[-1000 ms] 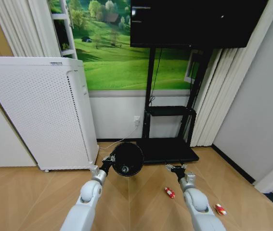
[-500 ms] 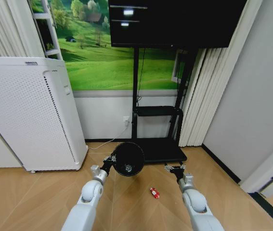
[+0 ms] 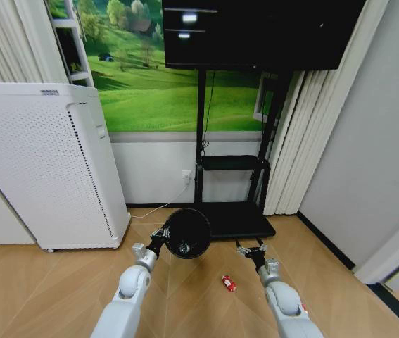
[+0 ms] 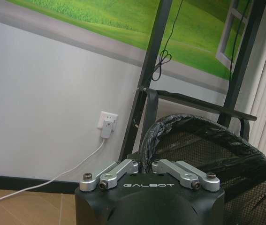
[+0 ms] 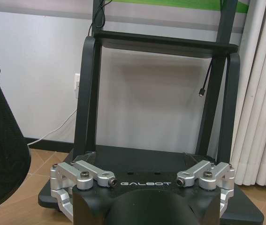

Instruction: Pick up the trash bin and place the garbage on the floor into it.

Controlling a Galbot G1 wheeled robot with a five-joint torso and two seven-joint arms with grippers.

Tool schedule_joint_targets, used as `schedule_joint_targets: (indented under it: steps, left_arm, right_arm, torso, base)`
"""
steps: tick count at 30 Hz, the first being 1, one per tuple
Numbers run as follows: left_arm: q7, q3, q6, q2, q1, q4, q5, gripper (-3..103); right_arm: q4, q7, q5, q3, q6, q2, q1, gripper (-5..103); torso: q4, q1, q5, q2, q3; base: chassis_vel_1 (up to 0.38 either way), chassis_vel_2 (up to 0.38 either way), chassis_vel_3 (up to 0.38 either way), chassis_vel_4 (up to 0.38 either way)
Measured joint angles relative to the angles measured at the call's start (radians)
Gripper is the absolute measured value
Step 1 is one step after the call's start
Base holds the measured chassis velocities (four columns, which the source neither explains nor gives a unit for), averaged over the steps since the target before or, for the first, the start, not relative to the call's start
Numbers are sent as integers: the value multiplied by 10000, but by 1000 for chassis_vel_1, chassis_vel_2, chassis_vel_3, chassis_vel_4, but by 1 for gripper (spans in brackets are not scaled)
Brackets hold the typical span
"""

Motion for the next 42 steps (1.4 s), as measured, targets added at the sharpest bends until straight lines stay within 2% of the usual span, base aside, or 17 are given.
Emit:
schedule_joint_targets:
  steps: [11, 17, 19, 22, 24, 25, 26, 28, 29, 33, 39, 42]
  left_arm:
    - [-94, -2, 16, -53, 181, -147, 97, 7]
    - [-359, -13, 135, -66, 345, -379, 232, 7]
    - [-844, -152, 303, -186, 814, -799, 658, 7]
    - [-902, -232, 306, -229, 958, -902, 751, 7]
    - [-940, -596, 298, -327, 1665, -1282, 872, 7]
    - [-940, -596, 298, -327, 1665, -1282, 872, 7]
    - [-873, -839, 293, -339, 2148, -1495, 873, 7]
    - [-854, -1045, 287, -325, 2465, -1754, 854, 7]
    - [-854, -1045, 287, -325, 2465, -1754, 854, 7]
    - [-877, -1310, 310, -264, 2831, -2204, 803, 7]
    - [-880, -1596, 340, -109, 3120, -2572, 785, 7]
    - [-874, -1666, 383, 91, 3130, -2607, 700, 7]
  right_arm:
    - [-35, -137, -50, -12, -12, -118, -135, 100]
    - [-239, -306, -35, -19, 40, -198, -39, 100]
    - [-626, -536, 87, -88, 27, -330, 85, 100]
    - [-782, -668, 94, -106, 6, -377, 141, 100]
    - [-1635, -1542, -9, -151, -80, -603, 477, 100]
    - [-1635, -1542, -9, -151, -80, -603, 477, 100]
    - [-2351, -2086, -120, -292, -206, -778, 731, 100]
    - [-2810, -2452, -87, -483, -675, -860, 846, 100]
    - [-2810, -2452, -87, -483, -675, -860, 846, 100]
    - [-3383, -3870, -342, -744, -1911, -861, 865, 100]
    - [-3885, -4030, -873, -894, -2486, -600, 919, 100]
    - [-4225, -3747, -914, -897, -2517, -454, 898, 100]
  torso:
    - [0, 1, 0, 2, 1]
    - [2, 4, 0, 1, 3]
    - [1, 3, -1, 1, 1]
    - [2, 3, -1, 2, 1]
    - [4, -1, 0, 2, -2]
    - [4, -1, 0, 2, -2]
    - [3, -1, -3, 1, -1]
    - [6, -1, 1, 1, -1]
    - [6, -1, 1, 1, -1]
    - [1, 0, 0, 2, 0]
    - [3, -1, 0, 1, 0]
    - [3, 0, -1, -1, 0]
  base:
    - [-98, 107, 99, -101]
    - [-58, 70, 72, -80]
    - [0, 0, 0, 0]
    - [0, 0, 0, 0]
    - [0, 0, 0, 0]
    - [0, 0, 0, 0]
    - [0, 0, 0, 0]
    - [0, 0, 0, 0]
    - [0, 0, 0, 0]
    - [0, 0, 0, 0]
    - [0, 0, 0, 0]
    - [0, 0, 0, 0]
